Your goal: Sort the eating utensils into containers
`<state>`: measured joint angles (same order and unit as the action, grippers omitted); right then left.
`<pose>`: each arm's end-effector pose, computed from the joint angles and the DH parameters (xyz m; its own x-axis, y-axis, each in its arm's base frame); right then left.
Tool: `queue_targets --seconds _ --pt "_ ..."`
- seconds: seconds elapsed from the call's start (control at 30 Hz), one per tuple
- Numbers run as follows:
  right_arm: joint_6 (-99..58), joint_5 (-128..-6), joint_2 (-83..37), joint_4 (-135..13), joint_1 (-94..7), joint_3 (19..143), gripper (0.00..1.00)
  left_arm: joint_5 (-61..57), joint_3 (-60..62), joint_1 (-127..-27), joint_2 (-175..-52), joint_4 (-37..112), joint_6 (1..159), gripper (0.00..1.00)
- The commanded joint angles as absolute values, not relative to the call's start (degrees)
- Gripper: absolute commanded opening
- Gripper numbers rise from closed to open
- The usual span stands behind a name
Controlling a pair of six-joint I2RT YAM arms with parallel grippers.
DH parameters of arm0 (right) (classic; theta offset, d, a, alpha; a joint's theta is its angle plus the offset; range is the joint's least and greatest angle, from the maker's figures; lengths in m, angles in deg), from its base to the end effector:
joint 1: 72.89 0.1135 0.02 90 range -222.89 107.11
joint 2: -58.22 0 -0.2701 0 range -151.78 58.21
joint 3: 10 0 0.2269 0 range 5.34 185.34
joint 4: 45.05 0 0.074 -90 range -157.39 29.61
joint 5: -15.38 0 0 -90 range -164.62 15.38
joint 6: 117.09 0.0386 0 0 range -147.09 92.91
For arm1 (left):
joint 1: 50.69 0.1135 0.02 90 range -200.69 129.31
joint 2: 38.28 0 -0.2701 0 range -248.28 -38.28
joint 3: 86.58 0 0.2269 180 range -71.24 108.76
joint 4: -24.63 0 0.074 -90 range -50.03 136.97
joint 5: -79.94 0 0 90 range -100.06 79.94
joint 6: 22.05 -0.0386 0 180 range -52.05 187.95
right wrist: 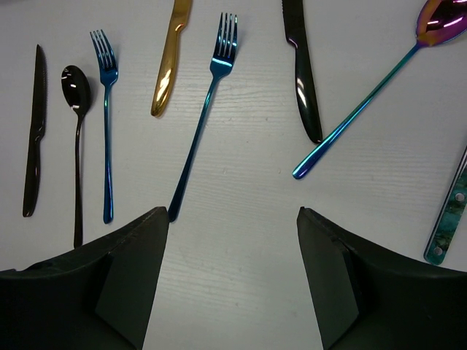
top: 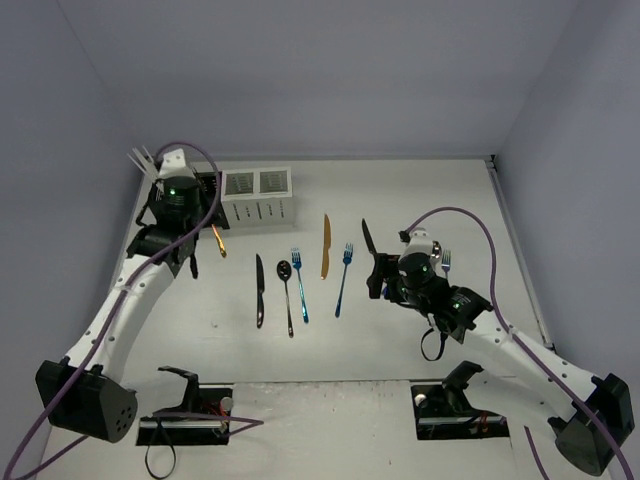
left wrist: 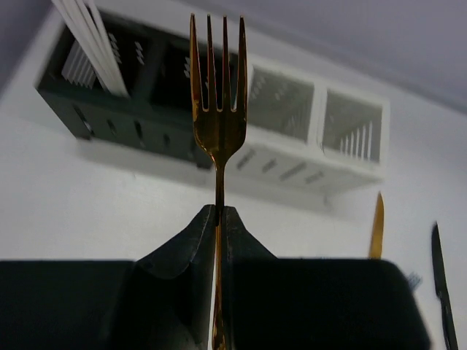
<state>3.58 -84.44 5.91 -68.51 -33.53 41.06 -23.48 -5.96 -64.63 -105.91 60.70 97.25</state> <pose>0.1460 0.1113 0.2755 -0.5356 0.2107 -0.8177 -0.2696 0.8750 0.4021 0.2360 -0.0493 0.3705 -0.3451 -0.4048 -0.8468 -0.1626 0.9143 -0.3709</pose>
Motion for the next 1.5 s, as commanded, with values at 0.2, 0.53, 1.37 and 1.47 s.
queue_targets --seconds 0.2,0.53,1.37,1.47 --pt "0.12 -83.53 9.33 -66.63 -33.87 42.19 0.68 -25.44 5.56 -54.63 -118.94 24.76 80.34 0.00" --pt "-1.47 -82.24 9.00 -66.54 -33.87 42.27 0.68 -24.49 16.46 -52.39 -134.45 12.58 75.65 0.00" --pt "-0.73 -83.01 10.10 -66.58 -33.90 40.32 0.69 -19.99 -1.90 -53.06 -132.84 6.09 78.68 0.50" --pt "-0.67 -83.29 10.72 -66.63 -33.96 40.55 0.68 -20.15 -3.35 -54.38 -126.06 10.68 79.78 0.56"
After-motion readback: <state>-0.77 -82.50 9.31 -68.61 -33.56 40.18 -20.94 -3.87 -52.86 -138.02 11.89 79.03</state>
